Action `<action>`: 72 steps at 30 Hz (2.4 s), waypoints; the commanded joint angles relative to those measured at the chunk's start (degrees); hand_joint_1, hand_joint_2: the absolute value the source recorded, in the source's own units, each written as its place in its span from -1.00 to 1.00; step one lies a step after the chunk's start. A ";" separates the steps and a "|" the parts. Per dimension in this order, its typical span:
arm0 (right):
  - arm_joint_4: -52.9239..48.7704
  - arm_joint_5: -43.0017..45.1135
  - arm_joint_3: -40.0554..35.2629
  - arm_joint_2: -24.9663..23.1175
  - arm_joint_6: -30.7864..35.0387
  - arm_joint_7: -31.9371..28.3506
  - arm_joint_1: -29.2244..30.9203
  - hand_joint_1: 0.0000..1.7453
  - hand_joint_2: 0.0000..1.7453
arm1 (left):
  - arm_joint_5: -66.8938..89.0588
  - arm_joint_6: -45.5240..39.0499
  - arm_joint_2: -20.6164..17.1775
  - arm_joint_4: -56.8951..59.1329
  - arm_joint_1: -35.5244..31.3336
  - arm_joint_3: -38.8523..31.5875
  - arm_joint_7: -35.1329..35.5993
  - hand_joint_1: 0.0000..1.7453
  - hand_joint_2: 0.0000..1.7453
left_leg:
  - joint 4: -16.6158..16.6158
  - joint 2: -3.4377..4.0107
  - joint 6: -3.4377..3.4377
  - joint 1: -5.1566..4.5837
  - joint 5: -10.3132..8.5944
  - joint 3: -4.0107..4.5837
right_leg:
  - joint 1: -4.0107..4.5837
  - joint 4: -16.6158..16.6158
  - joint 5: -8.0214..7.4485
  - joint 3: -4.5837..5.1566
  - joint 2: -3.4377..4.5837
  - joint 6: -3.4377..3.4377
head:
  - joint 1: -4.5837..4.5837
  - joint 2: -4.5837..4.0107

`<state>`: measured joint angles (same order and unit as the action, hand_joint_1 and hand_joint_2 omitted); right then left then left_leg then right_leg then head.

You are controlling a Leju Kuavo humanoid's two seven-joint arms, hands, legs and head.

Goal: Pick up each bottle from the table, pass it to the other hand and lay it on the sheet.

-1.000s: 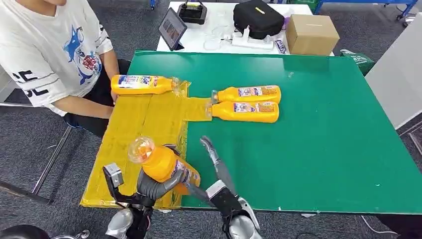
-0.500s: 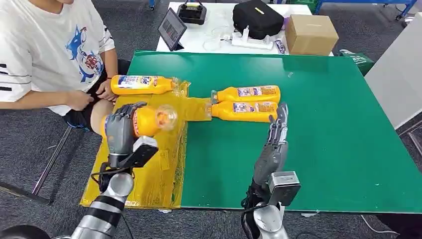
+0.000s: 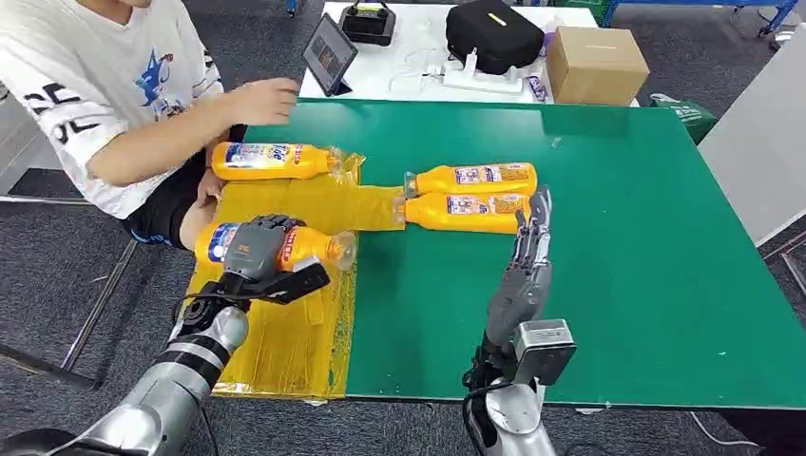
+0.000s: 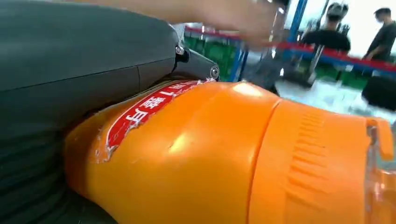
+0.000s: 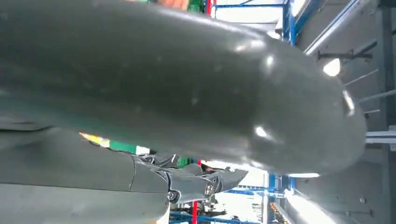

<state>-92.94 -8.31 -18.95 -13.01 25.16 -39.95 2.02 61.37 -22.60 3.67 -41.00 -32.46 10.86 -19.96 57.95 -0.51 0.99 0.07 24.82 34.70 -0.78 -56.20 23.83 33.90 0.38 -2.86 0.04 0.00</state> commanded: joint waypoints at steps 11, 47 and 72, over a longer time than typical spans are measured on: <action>7.70 1.89 2.27 -0.60 -4.03 0.52 1.84 -1.00 -1.00 | -0.04 9.30 -4.74 11.70 -1.59 4.62 -0.64 0.06 1.00 | -0.11 0.27 -0.09 0.10 0.09 -0.46 | 0.12 0.15 -0.02 -0.41 0.18 0.16 | 0.00 0.00; 13.99 0.87 2.38 -0.45 -5.10 1.94 4.06 -1.00 -1.00 | -46.27 40.55 0.05 -7.35 8.61 -12.33 -10.41 -1.00 -1.00 | -0.02 0.06 -0.07 0.11 0.04 -0.51 | 0.12 0.04 0.00 -0.51 0.02 0.13 | 0.02 0.00; 8.21 -26.85 3.98 22.83 -21.16 28.26 -1.78 -1.00 1.00 | -43.91 2.99 9.63 -32.29 30.59 -7.01 -15.33 -1.00 1.00 | -0.08 -0.24 0.03 -0.05 0.05 -0.23 | -0.03 0.16 0.09 -0.28 -0.25 0.01 | 0.00 0.00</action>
<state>-80.09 -34.08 -16.61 1.67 7.21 -12.43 4.17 17.29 -20.65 11.54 -79.12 -5.23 1.03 -35.17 57.95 -0.58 1.00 0.05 24.83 34.64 -0.79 -56.14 23.84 33.88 0.36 -2.87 0.04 0.00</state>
